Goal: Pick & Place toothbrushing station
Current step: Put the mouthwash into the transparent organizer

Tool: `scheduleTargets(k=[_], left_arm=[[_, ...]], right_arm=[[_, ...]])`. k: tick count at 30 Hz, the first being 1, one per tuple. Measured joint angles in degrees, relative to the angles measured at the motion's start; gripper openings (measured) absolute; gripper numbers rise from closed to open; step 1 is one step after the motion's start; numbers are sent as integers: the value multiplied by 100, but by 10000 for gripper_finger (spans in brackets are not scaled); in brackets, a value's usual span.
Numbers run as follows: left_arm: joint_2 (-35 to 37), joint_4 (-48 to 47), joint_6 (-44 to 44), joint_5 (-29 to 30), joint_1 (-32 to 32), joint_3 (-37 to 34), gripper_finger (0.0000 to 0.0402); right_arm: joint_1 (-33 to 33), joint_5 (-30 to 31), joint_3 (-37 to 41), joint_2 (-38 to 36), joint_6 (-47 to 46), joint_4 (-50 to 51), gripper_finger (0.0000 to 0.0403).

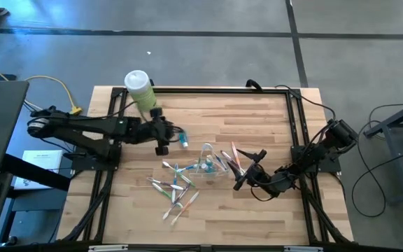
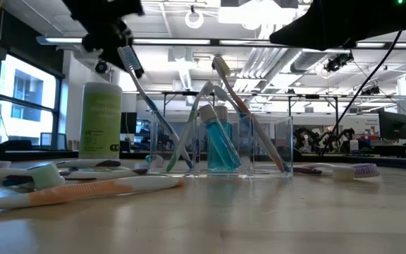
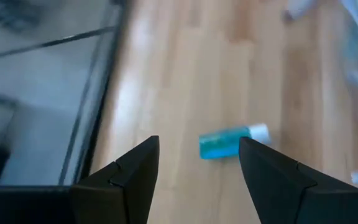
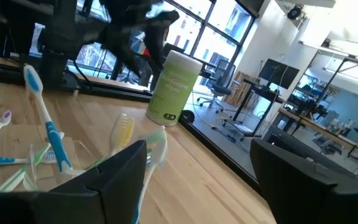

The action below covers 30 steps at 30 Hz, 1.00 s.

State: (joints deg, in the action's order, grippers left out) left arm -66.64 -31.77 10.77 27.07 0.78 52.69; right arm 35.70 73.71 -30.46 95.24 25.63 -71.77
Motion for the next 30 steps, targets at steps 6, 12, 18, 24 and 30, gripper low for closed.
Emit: scheduleTargets(k=[6, 12, 18, 24, 30], left_arm=[[-853, 75, 1390, -889, -446, -2, 212], [-1610, 422, 2016, -974, -826, -2, 212], [-2133, 688, 2656, -1133, -931, -2, 212], [-2322, 982, 3053, -1133, -931, -2, 212], [-2368, 1021, 3208, -1173, -962, -6, 212]], right_arm=[[-21, -59, 0, 0, -350, 1, 279], [-19, -63, 0, 0, -376, 1, 279], [-69, -75, 0, 0, -341, 3, 279], [-205, -330, 0, 0, -317, 3, 279], [-342, -529, 0, 0, -391, 3, 279]])
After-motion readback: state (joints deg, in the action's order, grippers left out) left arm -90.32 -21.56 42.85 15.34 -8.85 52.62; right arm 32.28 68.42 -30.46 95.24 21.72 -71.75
